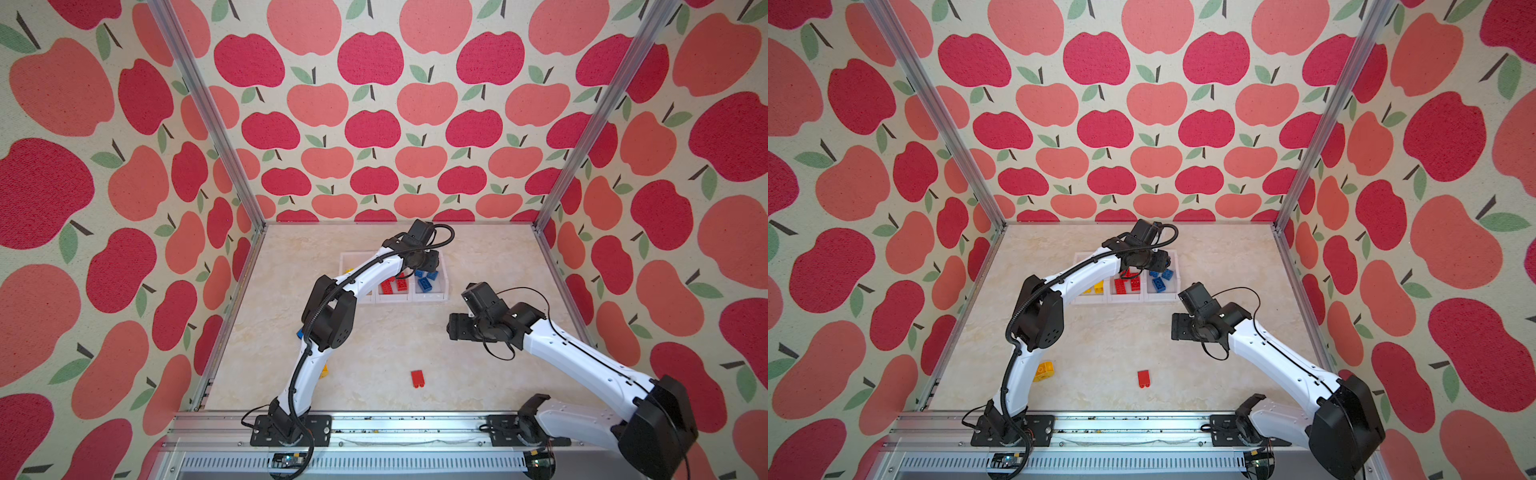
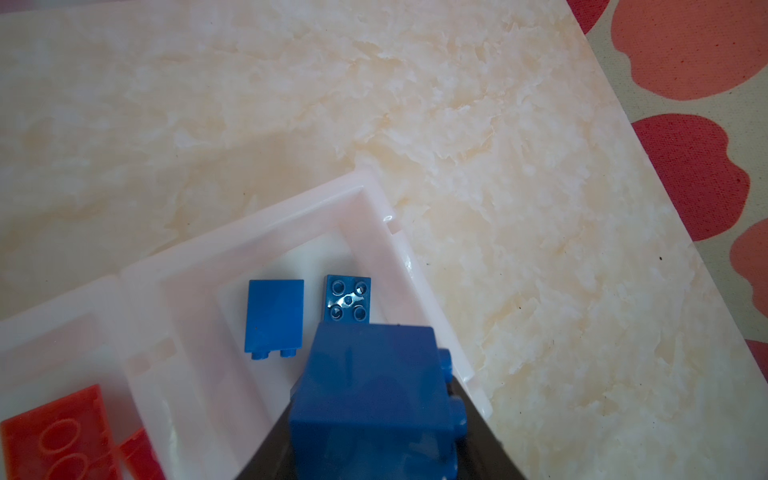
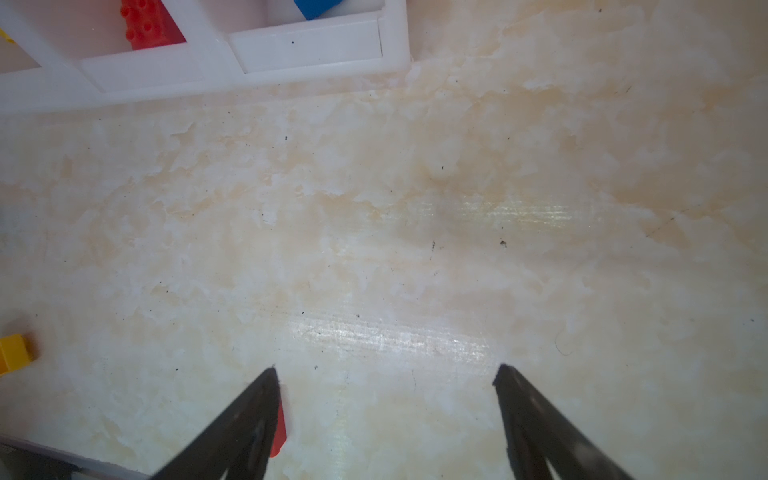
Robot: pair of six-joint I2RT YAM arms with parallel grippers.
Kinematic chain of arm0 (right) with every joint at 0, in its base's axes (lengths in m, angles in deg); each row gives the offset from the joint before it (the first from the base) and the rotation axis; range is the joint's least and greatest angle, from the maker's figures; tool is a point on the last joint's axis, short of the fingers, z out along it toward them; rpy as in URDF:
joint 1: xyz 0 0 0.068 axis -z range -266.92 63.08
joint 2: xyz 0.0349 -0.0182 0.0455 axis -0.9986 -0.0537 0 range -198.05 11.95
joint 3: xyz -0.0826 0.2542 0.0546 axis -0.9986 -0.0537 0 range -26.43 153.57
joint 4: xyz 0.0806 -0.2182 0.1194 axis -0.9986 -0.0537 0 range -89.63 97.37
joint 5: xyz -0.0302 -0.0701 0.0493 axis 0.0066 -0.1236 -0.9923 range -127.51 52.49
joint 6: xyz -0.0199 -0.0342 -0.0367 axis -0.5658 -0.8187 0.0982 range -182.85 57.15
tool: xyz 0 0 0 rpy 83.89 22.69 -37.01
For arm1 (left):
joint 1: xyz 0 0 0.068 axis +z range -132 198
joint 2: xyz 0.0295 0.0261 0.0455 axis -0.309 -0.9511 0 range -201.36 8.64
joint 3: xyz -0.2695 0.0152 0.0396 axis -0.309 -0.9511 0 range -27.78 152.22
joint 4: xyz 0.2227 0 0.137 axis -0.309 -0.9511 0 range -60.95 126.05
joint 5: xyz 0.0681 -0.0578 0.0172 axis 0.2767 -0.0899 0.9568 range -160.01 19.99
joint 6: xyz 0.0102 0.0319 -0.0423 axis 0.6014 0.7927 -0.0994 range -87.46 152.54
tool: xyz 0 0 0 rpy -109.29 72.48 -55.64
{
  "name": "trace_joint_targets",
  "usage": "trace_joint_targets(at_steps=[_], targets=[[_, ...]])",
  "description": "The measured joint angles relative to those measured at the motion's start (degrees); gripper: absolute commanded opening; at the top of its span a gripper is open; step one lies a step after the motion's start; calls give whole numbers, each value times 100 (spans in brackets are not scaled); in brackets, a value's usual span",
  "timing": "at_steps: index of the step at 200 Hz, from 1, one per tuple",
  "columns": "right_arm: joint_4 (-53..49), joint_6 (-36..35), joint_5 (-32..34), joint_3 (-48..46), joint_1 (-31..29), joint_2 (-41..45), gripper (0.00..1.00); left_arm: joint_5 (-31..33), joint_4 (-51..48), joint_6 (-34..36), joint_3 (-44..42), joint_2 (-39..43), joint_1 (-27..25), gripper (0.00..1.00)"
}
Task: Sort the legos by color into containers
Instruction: 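Carry the blue brick into the compartment nearest the right arm and release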
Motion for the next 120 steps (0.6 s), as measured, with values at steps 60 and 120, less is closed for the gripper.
trace_joint_targets(at_steps=[60, 120], targets=[[-2, 0, 42, 0, 2, 13, 84, -87, -166, 17, 730, -726, 63, 34], [-2, -2, 42, 0, 13, 13, 85, -83, -254, 17, 935, -927, 96, 73]])
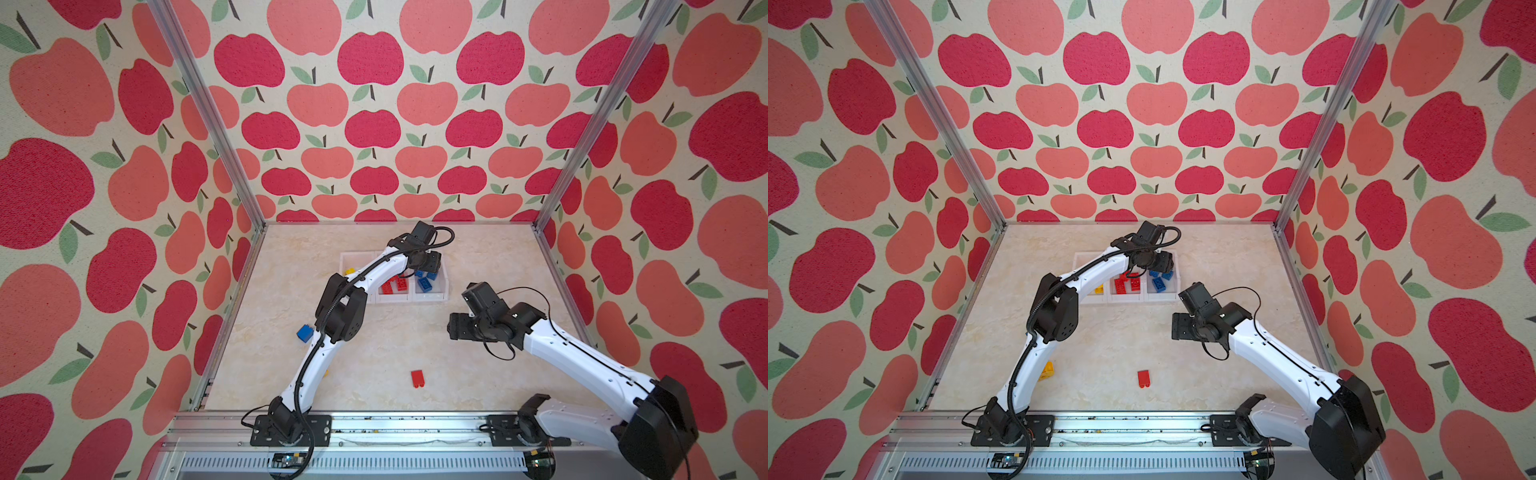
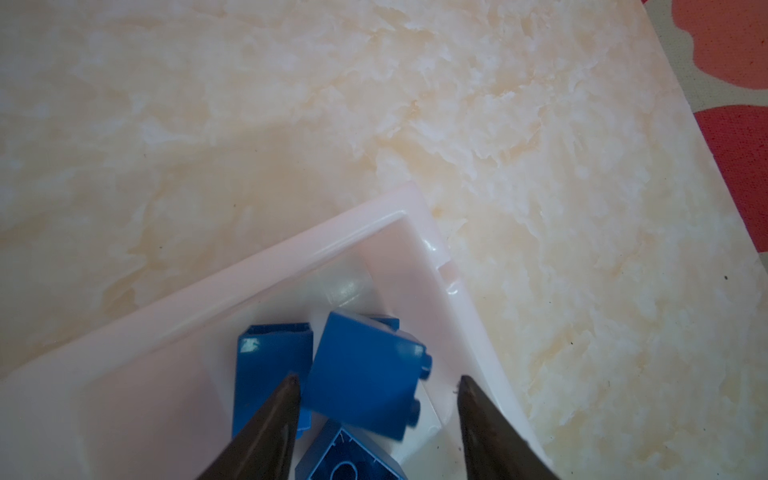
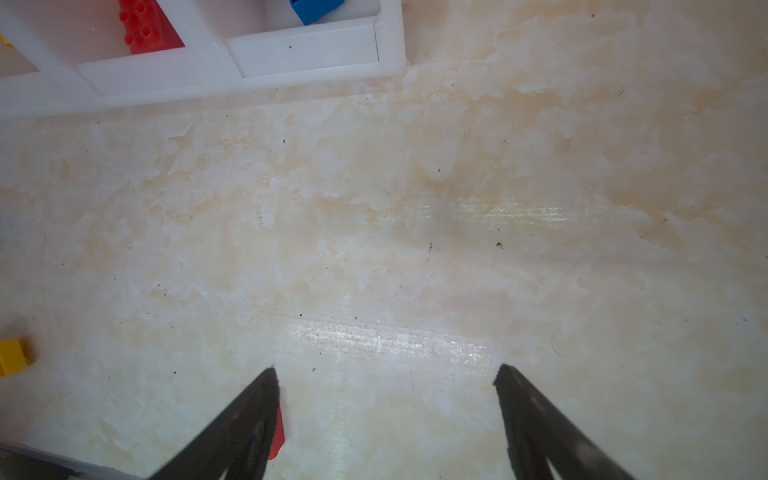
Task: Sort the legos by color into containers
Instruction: 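Carry the blue brick into the compartment nearest the right arm and release, then withdraw the left gripper while the right gripper lowers toward the red brick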
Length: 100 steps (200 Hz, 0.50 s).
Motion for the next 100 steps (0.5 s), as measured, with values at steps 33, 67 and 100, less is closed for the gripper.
trace_joint_targets(at_steps=[33, 67, 100], targets=[[0, 0, 0, 0, 4, 0, 85, 13, 9, 28, 11, 0, -9, 77], [0, 2, 0, 0, 4, 0, 85, 20, 118, 90, -114, 70, -22, 78], [0, 0, -2, 0, 4, 0, 85, 22, 188, 103, -485, 356, -22, 80]])
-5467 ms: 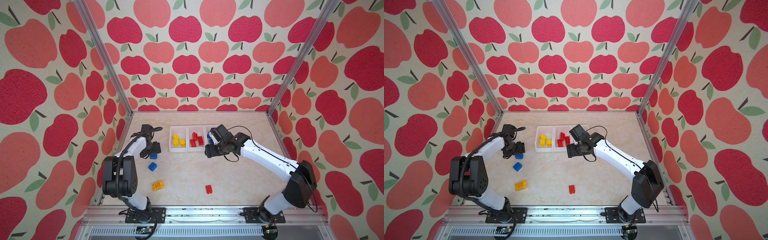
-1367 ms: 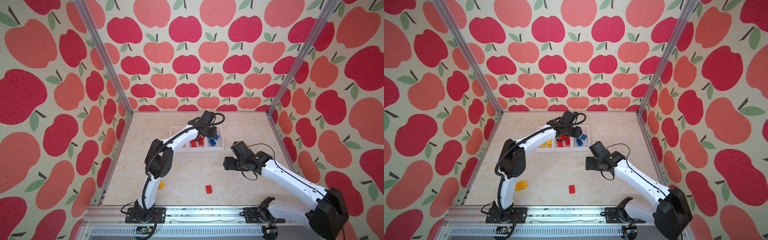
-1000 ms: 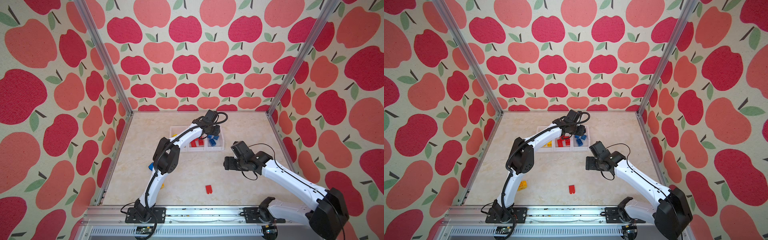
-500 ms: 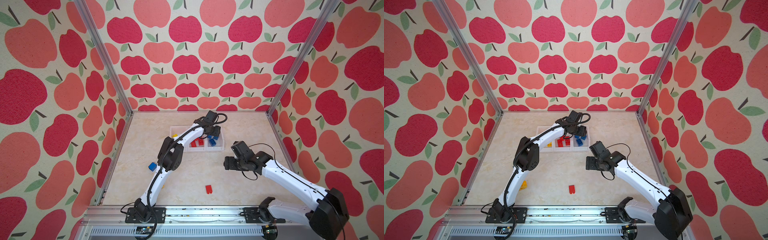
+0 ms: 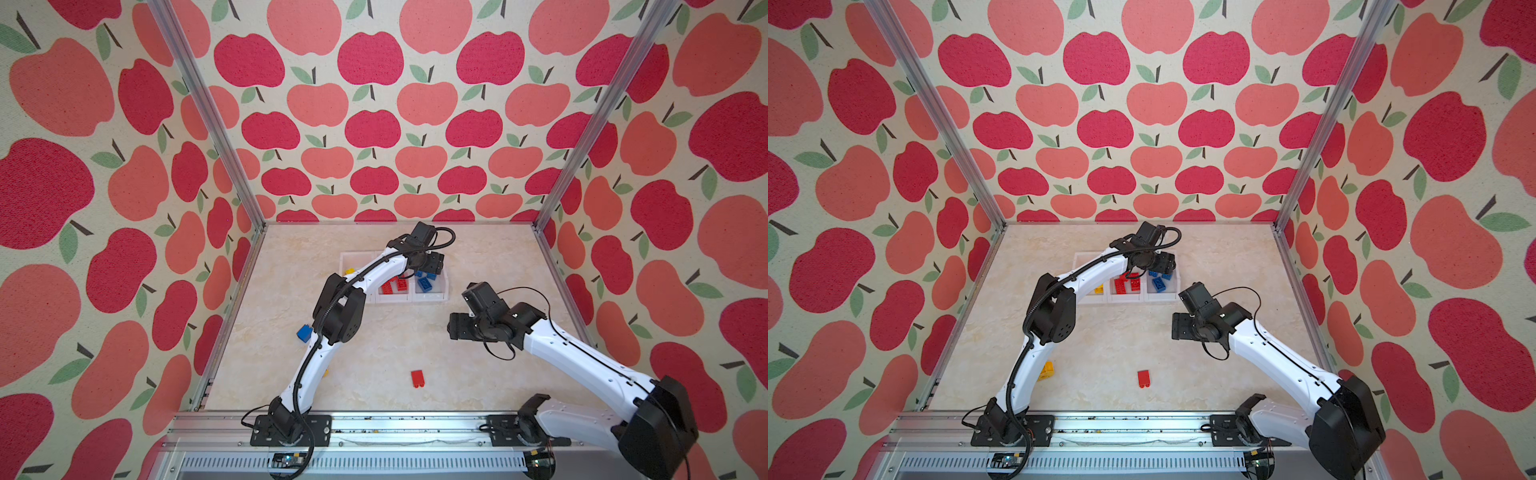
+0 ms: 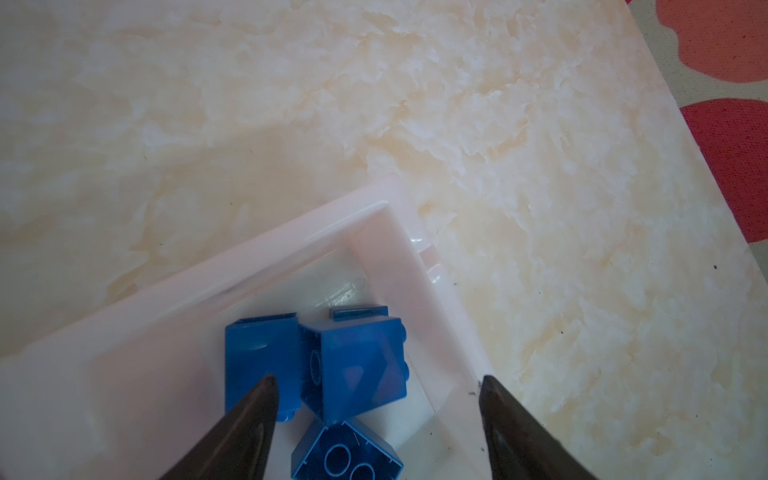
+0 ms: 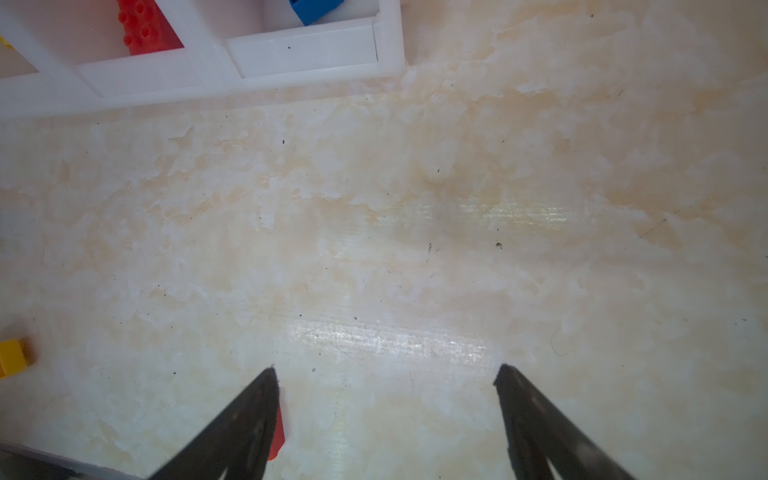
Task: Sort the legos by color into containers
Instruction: 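Withdraw the left gripper while the right gripper lowers toward the red brick, then close the right gripper on the red brick and lift it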
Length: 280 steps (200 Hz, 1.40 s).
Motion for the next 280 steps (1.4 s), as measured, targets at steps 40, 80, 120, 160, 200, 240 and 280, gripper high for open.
trace_joint_targets(at_steps=[40, 80, 120, 160, 200, 240, 280], targets=[[0, 2, 0, 0, 0, 0, 85, -2, 240, -22, -682, 647, 4, 84], [2, 2, -4, 2, -13, -70, 86, -24, 636, -146, -1493, 1550, 11, 87], [2, 2, -9, 74, -188, -328, 86, -42, 1010, -267, -2409, 2422, 66, 89], [26, 127, -2, 203, -586, -570, 86, -68, 1298, -455, -3648, 3331, 251, 90], [61, 367, 37, 262, -1226, -992, 86, -61, 1419, -616, -4795, 4242, 455, 91], [195, 654, 81, 343, -1832, -1403, 86, -61, 1545, -798, -5805, 5184, 682, 92], [267, 973, 111, 522, -2433, -1860, 85, -44, 1569, -929, -6551, 5949, 949, 93]])
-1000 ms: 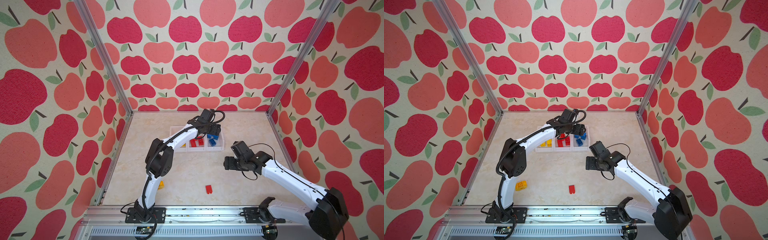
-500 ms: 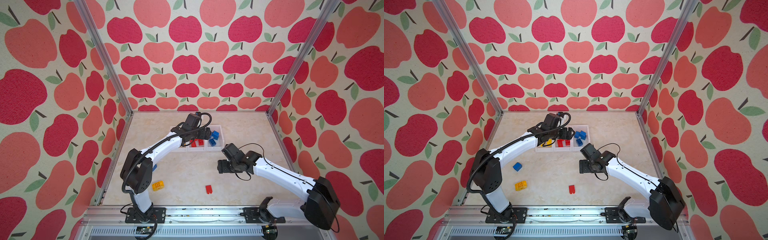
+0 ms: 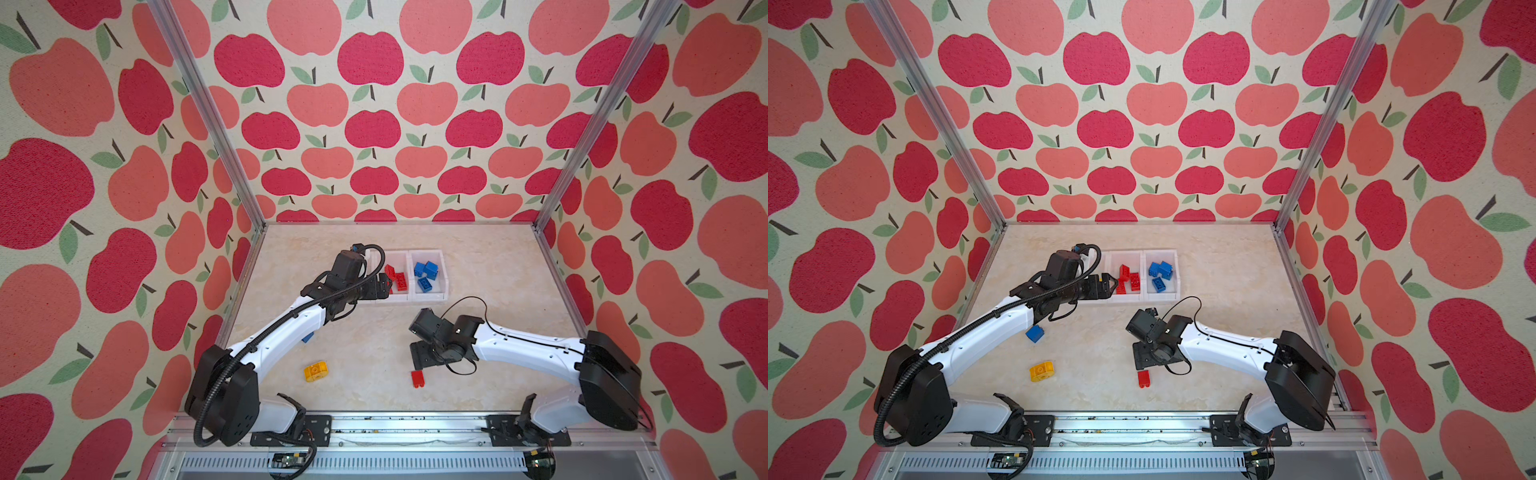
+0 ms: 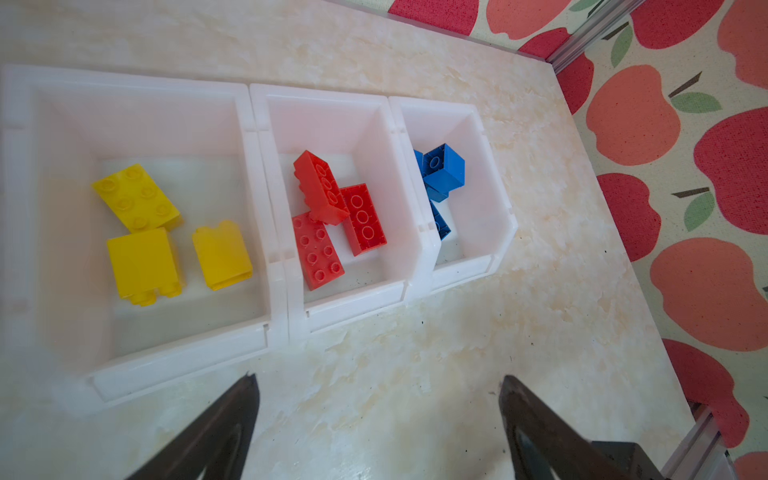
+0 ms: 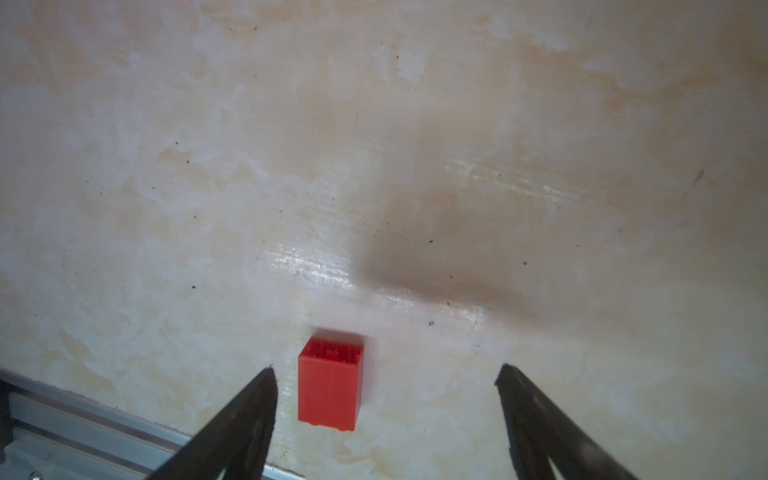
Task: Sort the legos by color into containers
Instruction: 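Close the right gripper on the red brick and lift it, then carry the red brick into the middle compartment with the right gripper and release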
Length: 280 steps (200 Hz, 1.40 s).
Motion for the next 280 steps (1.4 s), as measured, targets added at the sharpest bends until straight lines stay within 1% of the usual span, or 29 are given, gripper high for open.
trace_joint_targets(at_steps=[42, 65, 106, 159, 167, 173, 196, 257, 280], targets=[[-17, 356, 44, 101, -588, -337, 82, 22, -90, -37, -391, 654, 188, 95], [-9, 514, 42, 136, -807, -472, 79, 22, -111, -68, -546, 920, 282, 96], [-4, 645, 37, 151, -876, -763, 73, 17, -293, -122, -802, 1268, 470, 96], [-7, 656, 35, 330, -876, -1062, 67, 13, -389, -133, -951, 1375, 616, 97], [-7, 654, 35, 358, -876, -1084, 64, 9, -385, -144, -951, 1377, 621, 97], [-9, 654, 37, 378, -876, -1097, 60, 4, -385, -146, -951, 1375, 629, 97], [-11, 660, 39, 393, -876, -1110, 52, -22, -385, -170, -951, 1375, 632, 97], [-50, 680, 42, 398, -876, -1241, 35, -24, -385, -256, -955, 1375, 654, 98], [-76, 675, 39, 413, -876, -1244, 33, -24, -382, -262, -975, 1377, 660, 98]])
